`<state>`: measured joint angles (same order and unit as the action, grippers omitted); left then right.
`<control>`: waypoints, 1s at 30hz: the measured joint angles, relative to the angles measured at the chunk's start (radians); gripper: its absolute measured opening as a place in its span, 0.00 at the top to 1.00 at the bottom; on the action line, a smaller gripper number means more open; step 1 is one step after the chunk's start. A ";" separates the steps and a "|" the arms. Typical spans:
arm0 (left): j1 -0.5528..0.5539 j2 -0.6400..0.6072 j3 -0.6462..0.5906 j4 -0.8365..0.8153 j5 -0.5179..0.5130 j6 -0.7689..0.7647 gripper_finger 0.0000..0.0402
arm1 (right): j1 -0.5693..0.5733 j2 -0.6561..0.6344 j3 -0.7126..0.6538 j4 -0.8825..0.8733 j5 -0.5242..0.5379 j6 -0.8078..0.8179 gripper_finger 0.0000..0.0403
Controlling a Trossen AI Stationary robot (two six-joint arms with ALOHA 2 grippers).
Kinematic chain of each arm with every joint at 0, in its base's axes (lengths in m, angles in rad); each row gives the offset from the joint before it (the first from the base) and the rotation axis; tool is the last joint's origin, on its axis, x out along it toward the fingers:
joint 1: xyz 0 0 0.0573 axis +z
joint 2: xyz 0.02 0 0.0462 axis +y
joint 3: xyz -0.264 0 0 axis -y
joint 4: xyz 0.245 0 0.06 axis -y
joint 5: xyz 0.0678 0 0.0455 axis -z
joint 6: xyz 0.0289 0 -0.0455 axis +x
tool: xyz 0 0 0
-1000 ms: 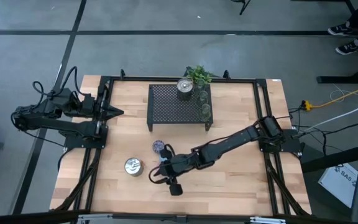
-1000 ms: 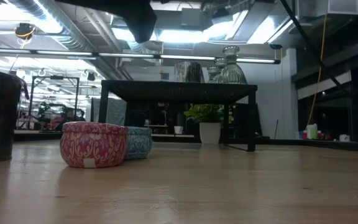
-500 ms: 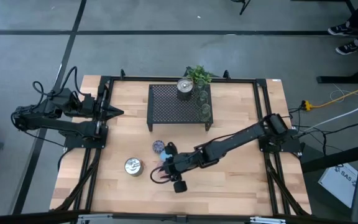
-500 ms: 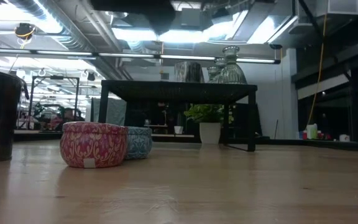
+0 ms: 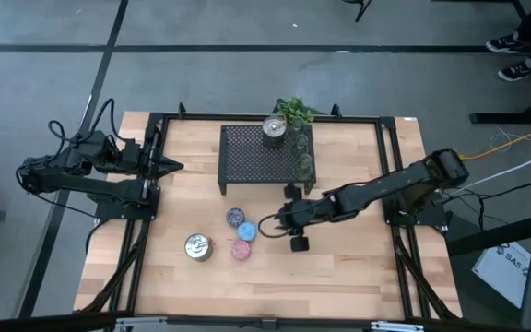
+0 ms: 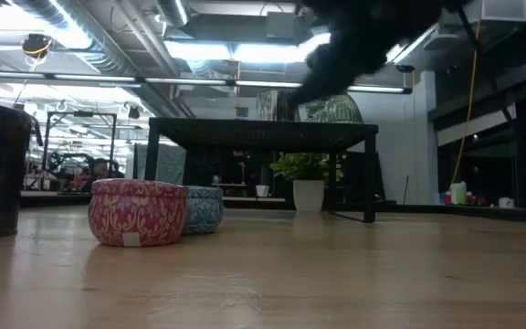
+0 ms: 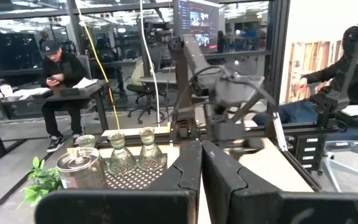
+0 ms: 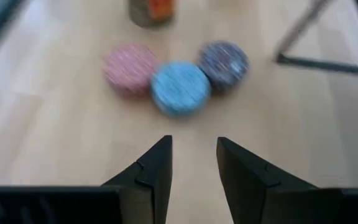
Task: Pick & Place candle stick holders
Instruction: Put the silver scented candle aligned with the other silver scented candle on the shelf
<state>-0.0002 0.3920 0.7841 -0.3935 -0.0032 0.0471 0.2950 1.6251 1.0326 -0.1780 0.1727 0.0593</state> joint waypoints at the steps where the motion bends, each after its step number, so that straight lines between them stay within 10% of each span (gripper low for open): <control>1: 0.000 0.000 0.000 0.000 0.000 0.000 0.98 | -0.001 -0.025 -0.034 -0.007 0.033 0.000 0.68; 7: 0.000 0.000 0.000 0.000 0.000 0.000 0.99 | -0.022 -0.116 -0.119 -0.058 0.182 0.036 0.68; 21: 0.000 0.000 0.000 0.000 0.000 0.000 0.98 | -0.055 -0.350 -0.203 0.046 -0.383 -0.257 0.68; 30: 0.000 0.000 0.000 0.000 0.000 0.000 0.99 | -0.137 -0.605 -0.474 0.264 -0.432 -0.201 0.68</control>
<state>-0.0003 0.3918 0.7843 -0.3939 -0.0032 0.0472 0.1585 1.0205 0.5587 0.0864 -0.2595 -0.1420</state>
